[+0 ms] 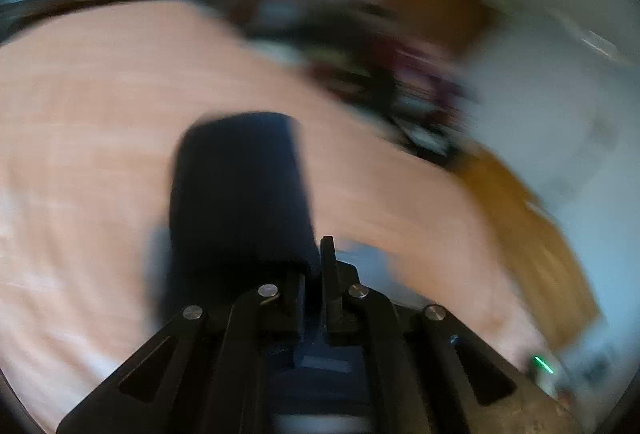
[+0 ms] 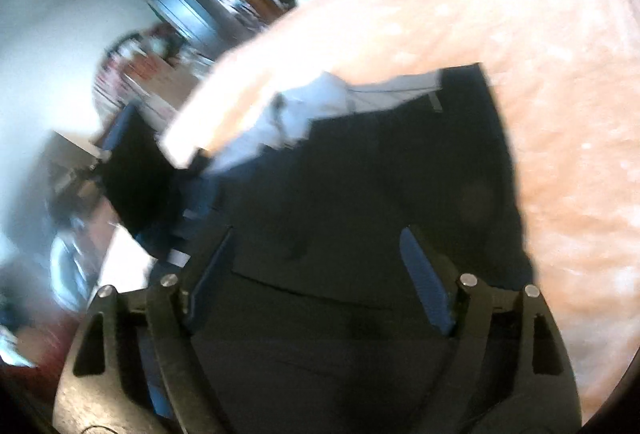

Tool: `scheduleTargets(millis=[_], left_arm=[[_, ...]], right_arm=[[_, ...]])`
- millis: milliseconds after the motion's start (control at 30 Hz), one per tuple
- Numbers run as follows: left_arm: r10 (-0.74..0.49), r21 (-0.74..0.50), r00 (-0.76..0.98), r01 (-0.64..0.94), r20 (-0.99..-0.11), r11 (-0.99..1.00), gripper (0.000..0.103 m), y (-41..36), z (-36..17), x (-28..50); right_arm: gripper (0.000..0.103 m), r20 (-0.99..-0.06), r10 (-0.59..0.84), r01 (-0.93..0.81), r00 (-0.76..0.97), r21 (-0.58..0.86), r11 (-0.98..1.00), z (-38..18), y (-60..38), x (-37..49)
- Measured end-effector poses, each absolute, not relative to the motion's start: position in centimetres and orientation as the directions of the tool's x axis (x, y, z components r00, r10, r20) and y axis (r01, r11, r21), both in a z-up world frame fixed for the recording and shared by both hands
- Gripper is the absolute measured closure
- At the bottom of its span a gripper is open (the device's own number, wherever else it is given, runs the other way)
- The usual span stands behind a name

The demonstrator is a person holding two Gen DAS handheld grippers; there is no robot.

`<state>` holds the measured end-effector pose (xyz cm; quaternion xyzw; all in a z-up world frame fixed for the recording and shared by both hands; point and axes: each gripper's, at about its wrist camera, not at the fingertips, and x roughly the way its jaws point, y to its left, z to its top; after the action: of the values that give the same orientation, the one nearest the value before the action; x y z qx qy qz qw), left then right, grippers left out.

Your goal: Fold small clothes

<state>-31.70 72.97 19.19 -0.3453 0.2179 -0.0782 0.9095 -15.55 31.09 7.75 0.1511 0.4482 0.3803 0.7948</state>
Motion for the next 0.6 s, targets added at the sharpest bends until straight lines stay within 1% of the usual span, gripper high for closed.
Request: scheduleTargets(millis=[33, 67, 100, 167, 200, 267, 333, 400, 533, 600], left_arm=[[-0.352, -0.671, 0.874, 0.042, -0.333, 0.740, 0.069, 70.3, 19.2, -31.0], [-0.399, -0.670, 0.852, 0.079, -0.339, 0.738, 0.061, 67.8, 19.0, -30.4], [-0.440, -0.660, 0.824, 0.111, -0.356, 0.743, 0.056, 65.3, 18.6, -30.0], [-0.477, -0.660, 0.803, 0.144, -0.358, 0.738, 0.056, 63.2, 17.6, -30.5], [-0.466, -0.663, 0.807, 0.128, -0.362, 0.737, 0.056, 63.4, 16.8, -31.4], [-0.396, -0.655, 0.828, 0.046, -0.397, 0.754, 0.056, 65.4, 15.2, -32.2], [-0.291, -0.662, 0.841, -0.102, -0.455, 0.742, 0.055, 69.2, 12.9, -33.6], [-0.191, -0.657, 0.845, -0.224, -0.499, 0.720, 0.055, 72.5, 10.9, -35.7], [-0.117, -0.687, 0.822, -0.378, -0.558, 0.621, 0.056, 76.0, 6.1, -39.2], [-0.148, -0.745, 0.838, -0.369, -0.525, 0.555, 0.057, 76.7, 3.9, -39.7]], right_arm=[[0.019, -0.576, 0.761, -0.464, 0.298, 0.609, 0.643, 7.9, 31.1, -15.4], [0.015, -0.559, 0.779, -0.461, 0.283, 0.633, 0.622, 7.8, 31.2, -15.1], [0.013, -0.546, 0.798, -0.457, 0.255, 0.659, 0.597, 7.5, 31.4, -14.8], [0.010, -0.529, 0.827, -0.419, 0.188, 0.719, 0.555, 6.0, 31.9, -13.8], [0.009, -0.529, 0.834, -0.404, 0.156, 0.736, 0.543, 5.1, 32.2, -13.3], [0.009, -0.555, 0.823, -0.368, 0.125, 0.744, 0.557, 3.4, 32.7, -12.3], [0.010, -0.585, 0.803, -0.334, 0.112, 0.739, 0.585, 1.8, 33.0, -11.5], [0.011, -0.592, 0.798, -0.319, 0.114, 0.738, 0.594, 1.3, 33.1, -11.1], [0.010, -0.623, 0.774, -0.369, 0.112, 0.698, 0.614, 1.2, 34.6, -11.1], [0.010, -0.631, 0.770, -0.412, 0.098, 0.678, 0.608, 1.2, 35.8, -10.9]])
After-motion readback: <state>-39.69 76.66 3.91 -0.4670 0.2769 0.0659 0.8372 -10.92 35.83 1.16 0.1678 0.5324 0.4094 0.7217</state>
